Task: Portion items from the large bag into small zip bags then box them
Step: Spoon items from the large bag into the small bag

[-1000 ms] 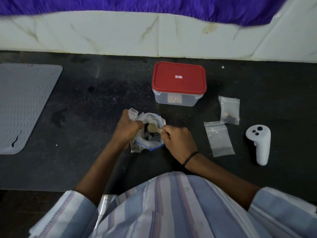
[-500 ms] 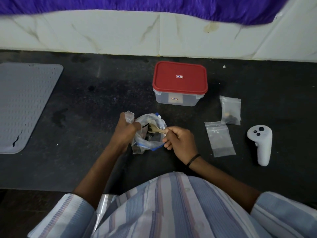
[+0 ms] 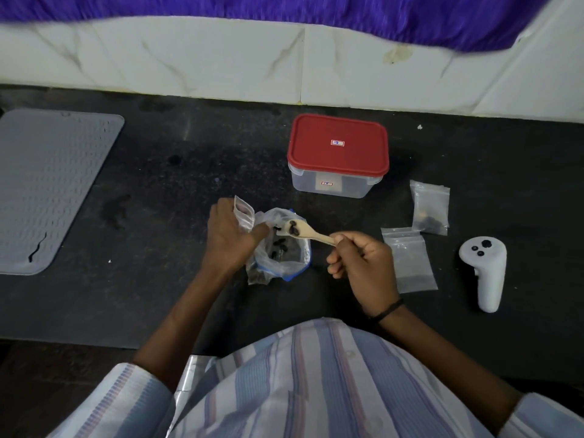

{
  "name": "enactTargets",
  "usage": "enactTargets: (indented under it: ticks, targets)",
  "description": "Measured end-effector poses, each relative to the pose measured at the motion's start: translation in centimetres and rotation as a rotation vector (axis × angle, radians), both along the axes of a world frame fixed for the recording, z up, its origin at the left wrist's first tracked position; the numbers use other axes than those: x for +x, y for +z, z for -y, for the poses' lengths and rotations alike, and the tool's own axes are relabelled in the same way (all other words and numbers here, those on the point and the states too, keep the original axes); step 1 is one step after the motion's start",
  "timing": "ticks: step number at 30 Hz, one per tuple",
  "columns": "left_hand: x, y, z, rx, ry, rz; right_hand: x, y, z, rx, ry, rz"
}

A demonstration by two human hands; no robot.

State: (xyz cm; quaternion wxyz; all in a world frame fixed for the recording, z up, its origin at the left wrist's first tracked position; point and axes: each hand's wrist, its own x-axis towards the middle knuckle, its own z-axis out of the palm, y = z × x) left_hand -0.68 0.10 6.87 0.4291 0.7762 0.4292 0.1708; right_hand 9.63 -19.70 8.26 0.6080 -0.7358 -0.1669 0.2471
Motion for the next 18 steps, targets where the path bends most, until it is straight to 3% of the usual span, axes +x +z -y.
enactTargets:
  ticks: [4,9,18]
  targets:
    - [-0.7,1.3,0.6,0.333,-0.049,0.126,0.2,3.8,-0.5,0.116,0.052,0.039]
    - [-0.4,2.6,1.7,0.527,-0.173,0.16,0.0,7.0,-1.6,0.112,0.163,0.189]
    - [0.6,2.8,3.2,0.51,-0.258,0.236,-0.3,8.0,-2.4,-0.23,0.539,1.244]
